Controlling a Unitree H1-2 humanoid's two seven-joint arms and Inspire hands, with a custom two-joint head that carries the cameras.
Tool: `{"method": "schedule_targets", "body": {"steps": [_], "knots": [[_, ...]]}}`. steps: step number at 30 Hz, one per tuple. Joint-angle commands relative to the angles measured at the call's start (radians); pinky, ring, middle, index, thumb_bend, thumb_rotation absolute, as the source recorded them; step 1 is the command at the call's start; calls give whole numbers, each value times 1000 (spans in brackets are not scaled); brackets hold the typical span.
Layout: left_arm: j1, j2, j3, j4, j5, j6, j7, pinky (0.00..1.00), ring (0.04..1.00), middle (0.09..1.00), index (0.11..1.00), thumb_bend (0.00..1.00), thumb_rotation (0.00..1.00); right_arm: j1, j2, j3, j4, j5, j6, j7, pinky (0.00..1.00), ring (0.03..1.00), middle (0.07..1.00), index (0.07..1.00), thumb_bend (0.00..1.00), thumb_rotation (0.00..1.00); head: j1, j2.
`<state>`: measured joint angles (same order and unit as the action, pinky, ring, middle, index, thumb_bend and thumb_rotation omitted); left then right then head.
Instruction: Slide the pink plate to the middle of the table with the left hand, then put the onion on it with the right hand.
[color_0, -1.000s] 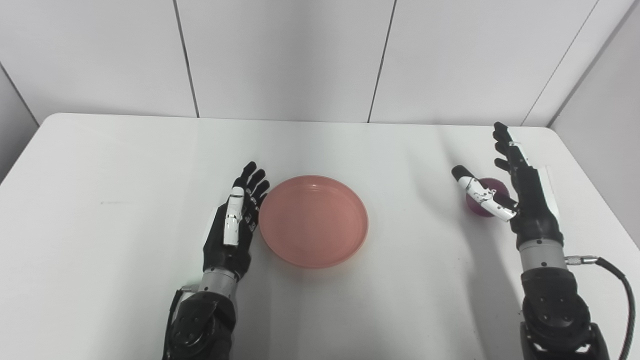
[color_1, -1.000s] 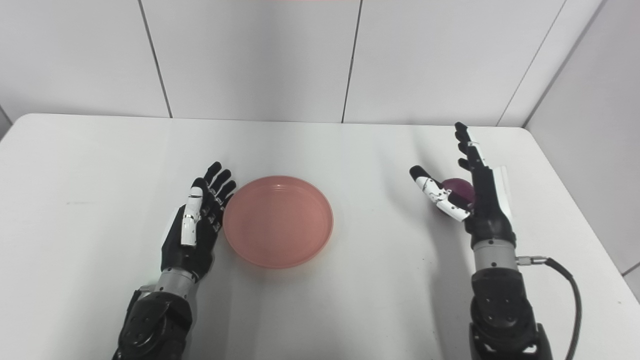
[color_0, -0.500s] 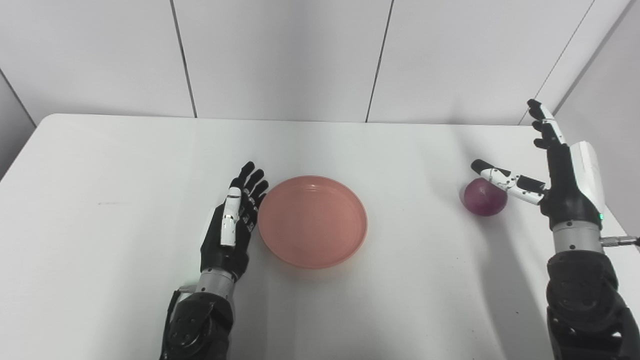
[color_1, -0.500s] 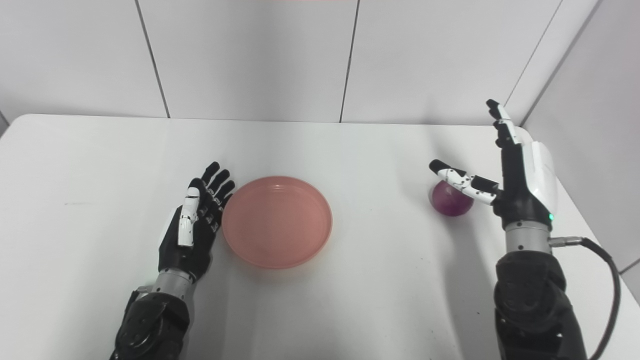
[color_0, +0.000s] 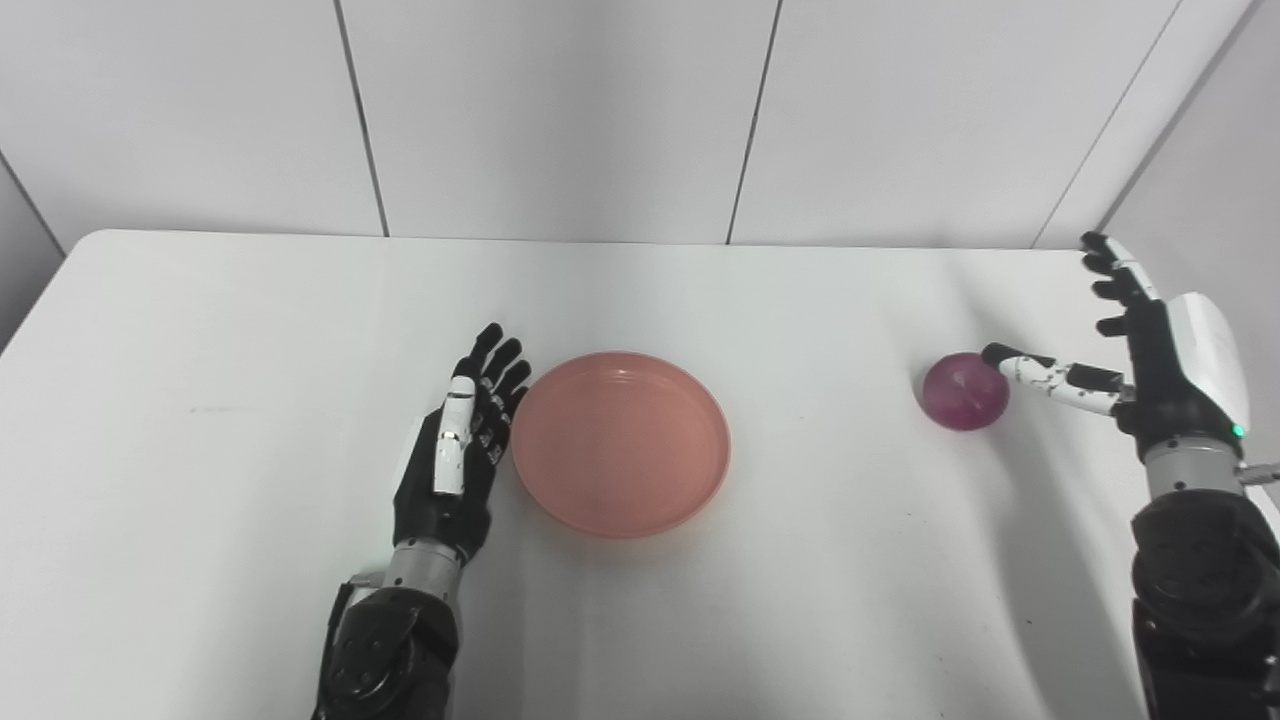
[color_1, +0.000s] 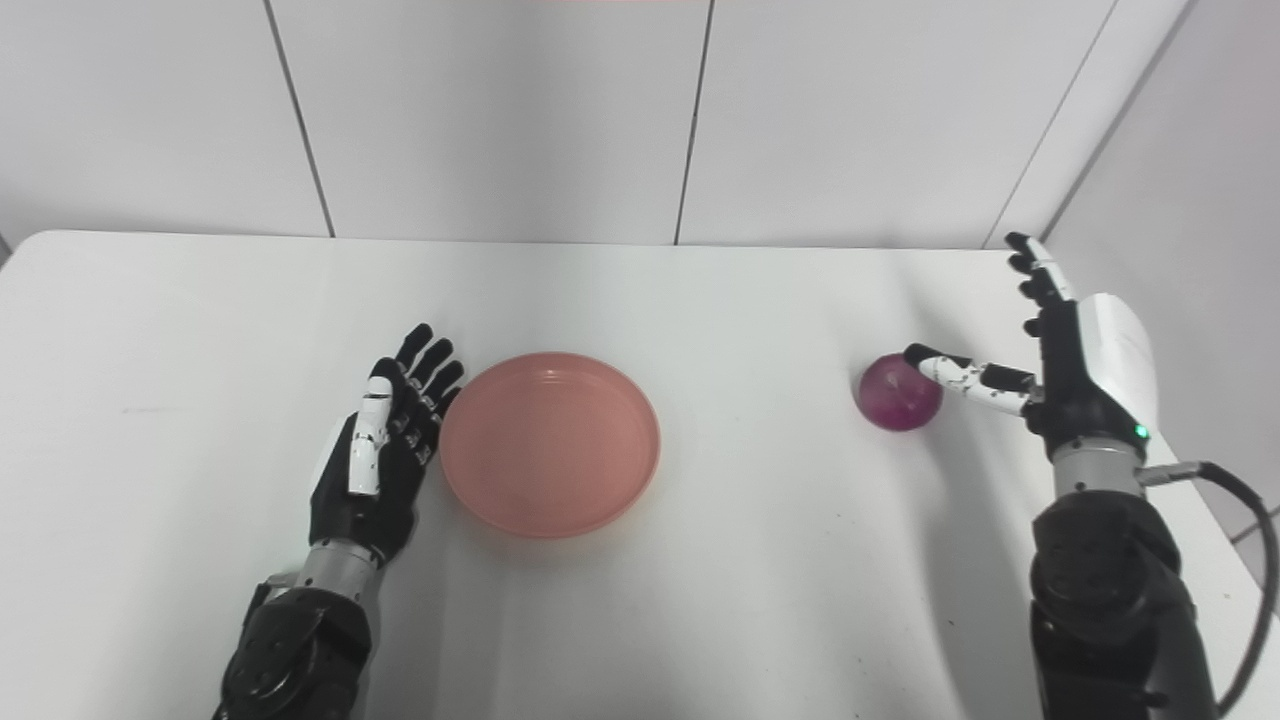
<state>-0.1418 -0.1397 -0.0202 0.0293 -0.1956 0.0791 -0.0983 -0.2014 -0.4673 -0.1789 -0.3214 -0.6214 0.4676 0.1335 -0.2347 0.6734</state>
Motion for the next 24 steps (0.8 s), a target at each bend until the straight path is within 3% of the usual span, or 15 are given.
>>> {"method": "schedule_targets", "body": {"steps": [1,7,19,24], "knots": [[4,11,4,17,-9,9,-5,953,950,957,936,452,1000,-26,-33,-12,-7,-17,0,2,731,851,886,918,1000,343,0,-2],[7,14,8,9,-11,22,-4,952,949,957,937,449,1000,-19,-39,-7,41,28,-17,-5,759,870,908,921,1000,316,-13,-2],[7,14,15,16,-20,16,-3,950,946,952,931,450,1000,-27,-40,18,114,40,-2,-1,829,906,925,930,1000,376,-22,-4],[7,18,14,29,-21,0,-5,940,938,946,926,455,1000,-30,-48,33,163,57,-29,-14,839,912,930,930,1000,380,-21,-3]]}}
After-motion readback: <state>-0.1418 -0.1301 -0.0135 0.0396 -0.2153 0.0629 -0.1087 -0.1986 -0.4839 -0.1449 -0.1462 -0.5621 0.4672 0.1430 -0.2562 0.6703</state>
